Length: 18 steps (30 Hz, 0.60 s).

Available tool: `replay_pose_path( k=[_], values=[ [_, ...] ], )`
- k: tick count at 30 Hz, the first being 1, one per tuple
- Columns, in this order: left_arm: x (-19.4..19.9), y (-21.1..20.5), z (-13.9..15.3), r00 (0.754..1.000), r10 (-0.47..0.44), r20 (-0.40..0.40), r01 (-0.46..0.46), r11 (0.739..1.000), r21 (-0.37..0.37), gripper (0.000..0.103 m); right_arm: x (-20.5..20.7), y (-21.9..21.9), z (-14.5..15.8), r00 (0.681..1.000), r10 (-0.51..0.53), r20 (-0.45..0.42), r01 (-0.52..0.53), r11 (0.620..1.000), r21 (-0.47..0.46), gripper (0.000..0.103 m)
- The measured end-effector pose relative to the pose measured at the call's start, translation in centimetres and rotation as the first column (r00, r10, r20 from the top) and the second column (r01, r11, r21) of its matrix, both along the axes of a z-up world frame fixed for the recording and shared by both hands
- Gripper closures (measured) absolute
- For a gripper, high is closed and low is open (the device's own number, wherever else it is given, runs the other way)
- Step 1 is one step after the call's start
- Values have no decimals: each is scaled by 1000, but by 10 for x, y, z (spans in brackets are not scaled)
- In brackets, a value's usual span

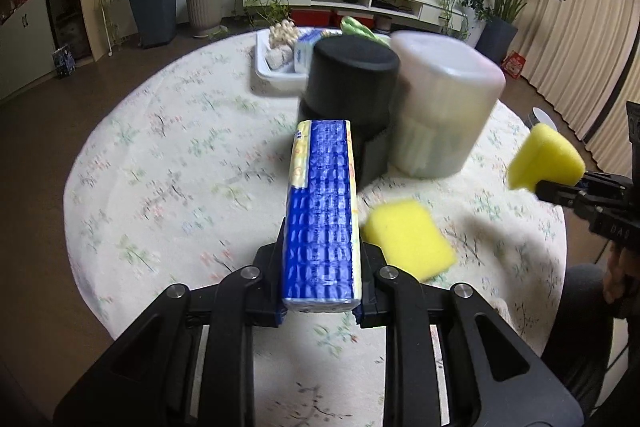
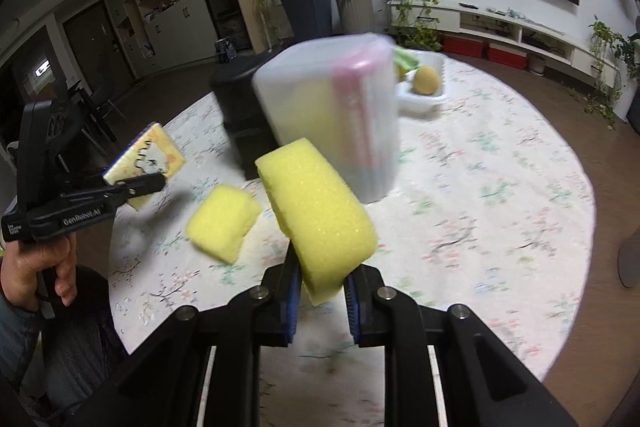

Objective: Organize soft objects
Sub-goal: 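Carry the tissue pack and yellow sponge into the white tray and open both tools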

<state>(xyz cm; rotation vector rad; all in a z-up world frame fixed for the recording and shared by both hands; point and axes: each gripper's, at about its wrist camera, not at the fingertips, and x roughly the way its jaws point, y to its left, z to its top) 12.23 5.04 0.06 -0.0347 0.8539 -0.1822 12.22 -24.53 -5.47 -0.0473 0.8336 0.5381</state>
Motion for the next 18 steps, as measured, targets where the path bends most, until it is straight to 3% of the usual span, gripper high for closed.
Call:
replay_pose_path(
  k=[8,18],
  values=[
    [42,27,34,999,17,43,-19,999,43,82,48,-34,38,996,-56,65,60,996,-61,82],
    [141,35,73,997,-40,70,32,993,114,82,145,-33,77,991,-54,120,69,989,-127,82]
  ],
)
